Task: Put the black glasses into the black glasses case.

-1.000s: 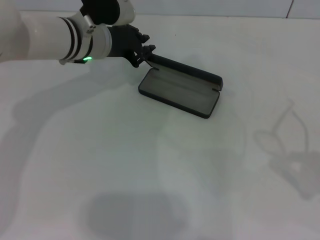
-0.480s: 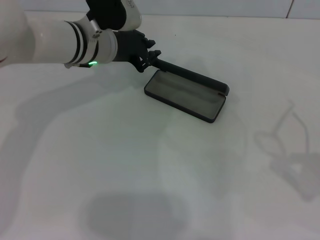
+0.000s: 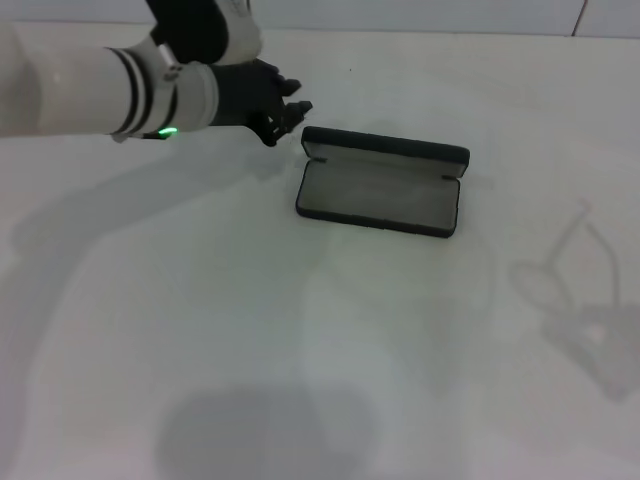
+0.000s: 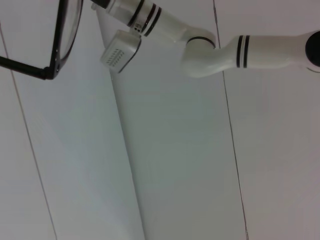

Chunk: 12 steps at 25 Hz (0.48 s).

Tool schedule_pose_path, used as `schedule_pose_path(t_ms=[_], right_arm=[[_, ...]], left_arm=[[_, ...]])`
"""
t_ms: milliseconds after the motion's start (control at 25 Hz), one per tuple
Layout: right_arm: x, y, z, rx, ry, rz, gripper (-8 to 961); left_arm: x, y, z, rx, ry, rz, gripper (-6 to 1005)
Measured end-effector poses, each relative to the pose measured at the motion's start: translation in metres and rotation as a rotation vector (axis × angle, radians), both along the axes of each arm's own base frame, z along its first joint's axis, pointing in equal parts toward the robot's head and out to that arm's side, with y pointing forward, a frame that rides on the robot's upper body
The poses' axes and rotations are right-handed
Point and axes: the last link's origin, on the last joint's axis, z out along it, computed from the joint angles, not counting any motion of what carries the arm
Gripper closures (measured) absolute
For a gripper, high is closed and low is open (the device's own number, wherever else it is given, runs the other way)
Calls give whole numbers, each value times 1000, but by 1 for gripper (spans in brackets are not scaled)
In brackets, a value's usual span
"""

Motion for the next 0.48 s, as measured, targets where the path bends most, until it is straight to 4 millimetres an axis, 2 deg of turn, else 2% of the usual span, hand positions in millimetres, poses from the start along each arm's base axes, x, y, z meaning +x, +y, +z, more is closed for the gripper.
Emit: schedule_pose_path(t_ms=[200, 480], right_arm=[[-1, 1, 0, 1, -1, 2, 834], [2, 0, 1, 8, 1, -13, 834]], left_arm=[[9, -3, 15, 46, -19, -42, 734], [35, -33, 15, -7, 80, -93, 731]])
